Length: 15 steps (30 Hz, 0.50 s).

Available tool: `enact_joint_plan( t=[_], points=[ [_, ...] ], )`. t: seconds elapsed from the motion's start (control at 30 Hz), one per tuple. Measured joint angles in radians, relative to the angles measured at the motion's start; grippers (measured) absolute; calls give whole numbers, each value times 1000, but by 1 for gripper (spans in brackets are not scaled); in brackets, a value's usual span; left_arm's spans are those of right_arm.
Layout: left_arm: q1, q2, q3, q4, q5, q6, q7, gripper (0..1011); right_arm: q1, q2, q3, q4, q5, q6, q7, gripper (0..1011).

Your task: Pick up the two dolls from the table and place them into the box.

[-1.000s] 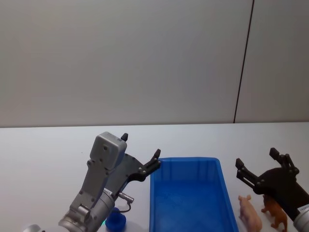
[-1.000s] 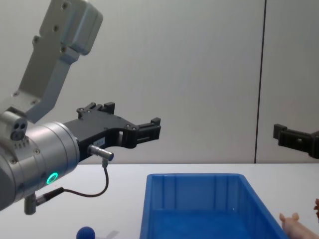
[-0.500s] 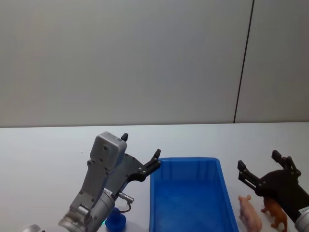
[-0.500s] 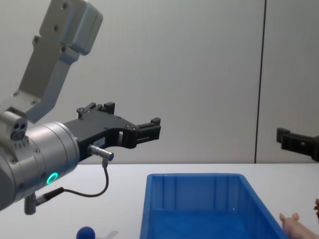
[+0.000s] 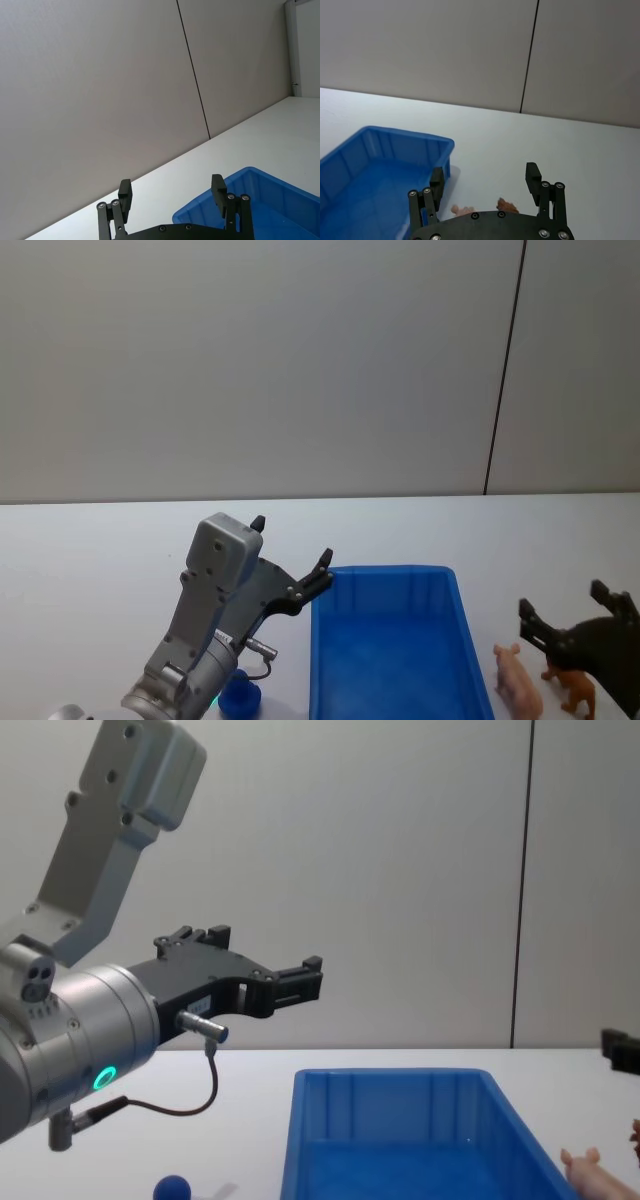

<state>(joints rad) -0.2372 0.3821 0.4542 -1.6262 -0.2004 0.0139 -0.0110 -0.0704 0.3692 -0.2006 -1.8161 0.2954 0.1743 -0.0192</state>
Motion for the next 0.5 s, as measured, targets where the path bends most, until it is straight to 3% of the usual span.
enact_joint_plan(
  t=[0.5],
  points=[
    [0, 0, 0, 0, 0, 0, 0, 1001, -43, 39, 35, -1, 22, 74, -33, 1001]
  ],
)
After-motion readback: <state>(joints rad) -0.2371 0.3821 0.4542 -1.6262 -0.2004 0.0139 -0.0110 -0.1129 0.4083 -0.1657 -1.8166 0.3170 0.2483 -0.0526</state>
